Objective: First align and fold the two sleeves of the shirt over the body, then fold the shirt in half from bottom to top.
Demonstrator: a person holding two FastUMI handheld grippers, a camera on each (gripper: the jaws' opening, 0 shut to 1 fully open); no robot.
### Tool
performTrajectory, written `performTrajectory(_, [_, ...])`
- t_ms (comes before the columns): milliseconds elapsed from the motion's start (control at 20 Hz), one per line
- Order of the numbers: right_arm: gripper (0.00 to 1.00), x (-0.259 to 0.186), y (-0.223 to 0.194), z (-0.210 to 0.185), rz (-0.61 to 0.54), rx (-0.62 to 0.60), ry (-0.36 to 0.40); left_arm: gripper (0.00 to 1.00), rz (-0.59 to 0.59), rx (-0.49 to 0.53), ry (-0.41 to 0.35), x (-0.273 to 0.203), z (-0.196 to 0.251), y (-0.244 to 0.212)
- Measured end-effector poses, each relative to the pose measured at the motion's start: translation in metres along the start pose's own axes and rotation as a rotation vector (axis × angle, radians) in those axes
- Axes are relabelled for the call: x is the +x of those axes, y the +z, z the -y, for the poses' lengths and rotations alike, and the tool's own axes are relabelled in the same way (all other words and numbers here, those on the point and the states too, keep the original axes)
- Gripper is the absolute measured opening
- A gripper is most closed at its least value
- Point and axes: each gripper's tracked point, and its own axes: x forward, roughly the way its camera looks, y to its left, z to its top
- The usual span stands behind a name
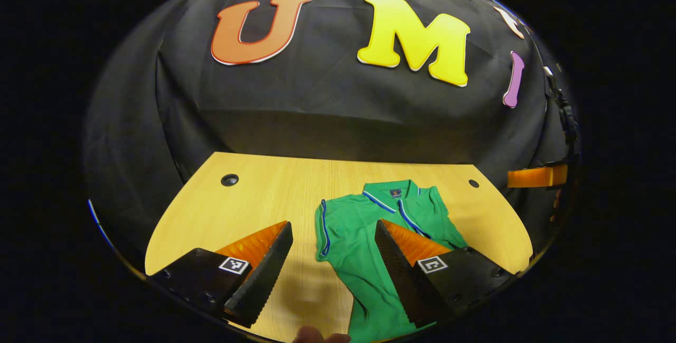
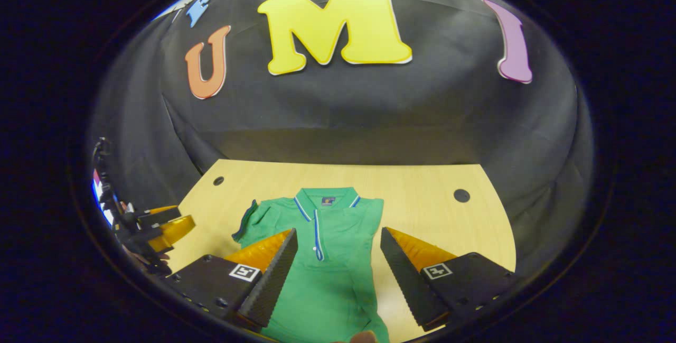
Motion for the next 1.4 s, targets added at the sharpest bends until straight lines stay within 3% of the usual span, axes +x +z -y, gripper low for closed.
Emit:
performTrajectory(350, [0.96,-0.050,-0.030,0.013,-0.004,-0.065,-0.054,0.97,-0.199,-0.006,0.018,0.075,-0.005,-0.056])
performTrajectory(550, [0.96,-0.072,-0.028,0.007,0.012,-0.087,-0.043,0.95,-0.288,-0.016,0.051,0.103,-0.021,-0.083])
performTrajectory(700, [0.96,-0.077,-0.031,0.009,0.004,-0.056,-0.038,0.82,-0.319,-0.030,0.052,0.114,-0.030,-0.093])
performTrajectory(750, [0.96,-0.077,-0.031,0.012,0.005,-0.054,-0.047,0.83,-0.328,-0.030,0.053,0.116,-0.031,-0.098])
performTrajectory(850, [0.92,-0.079,-0.029,0.014,0.017,-0.050,-0.055,0.74,-0.344,-0.036,0.046,0.119,-0.031,-0.104])
performTrajectory(900, [0.96,-0.079,-0.029,0.014,0.022,-0.051,-0.058,0.62,-0.349,-0.039,0.036,0.119,-0.030,-0.105])
performTrajectory(950, [0.96,-0.079,-0.029,0.014,0.027,-0.063,-0.062,0.59,-0.351,-0.043,0.031,0.121,-0.031,-0.108])
performTrajectory(1050, [0.92,-0.081,-0.029,0.013,0.031,-0.086,-0.066,0.44,-0.354,-0.050,0.033,0.122,-0.034,-0.111])
performTrajectory(1200, [0.96,-0.081,-0.029,0.009,0.036,-0.065,-0.053,0.21,-0.356,-0.066,0.017,0.119,-0.037,-0.109])
performTrajectory(1250, [0.93,-0.081,-0.030,0.009,0.036,-0.059,-0.052,0.17,-0.357,-0.080,0.006,0.119,-0.035,-0.110])
performTrajectory(1300, [0.96,-0.081,-0.031,0.010,0.033,-0.056,-0.054,0.10,-0.354,-0.092,-0.001,0.119,-0.036,-0.109])
performTrajectory(1400, [0.96,-0.081,-0.032,0.011,0.032,-0.047,-0.054,0.06,-0.341,-0.141,-0.023,0.119,-0.034,-0.106])
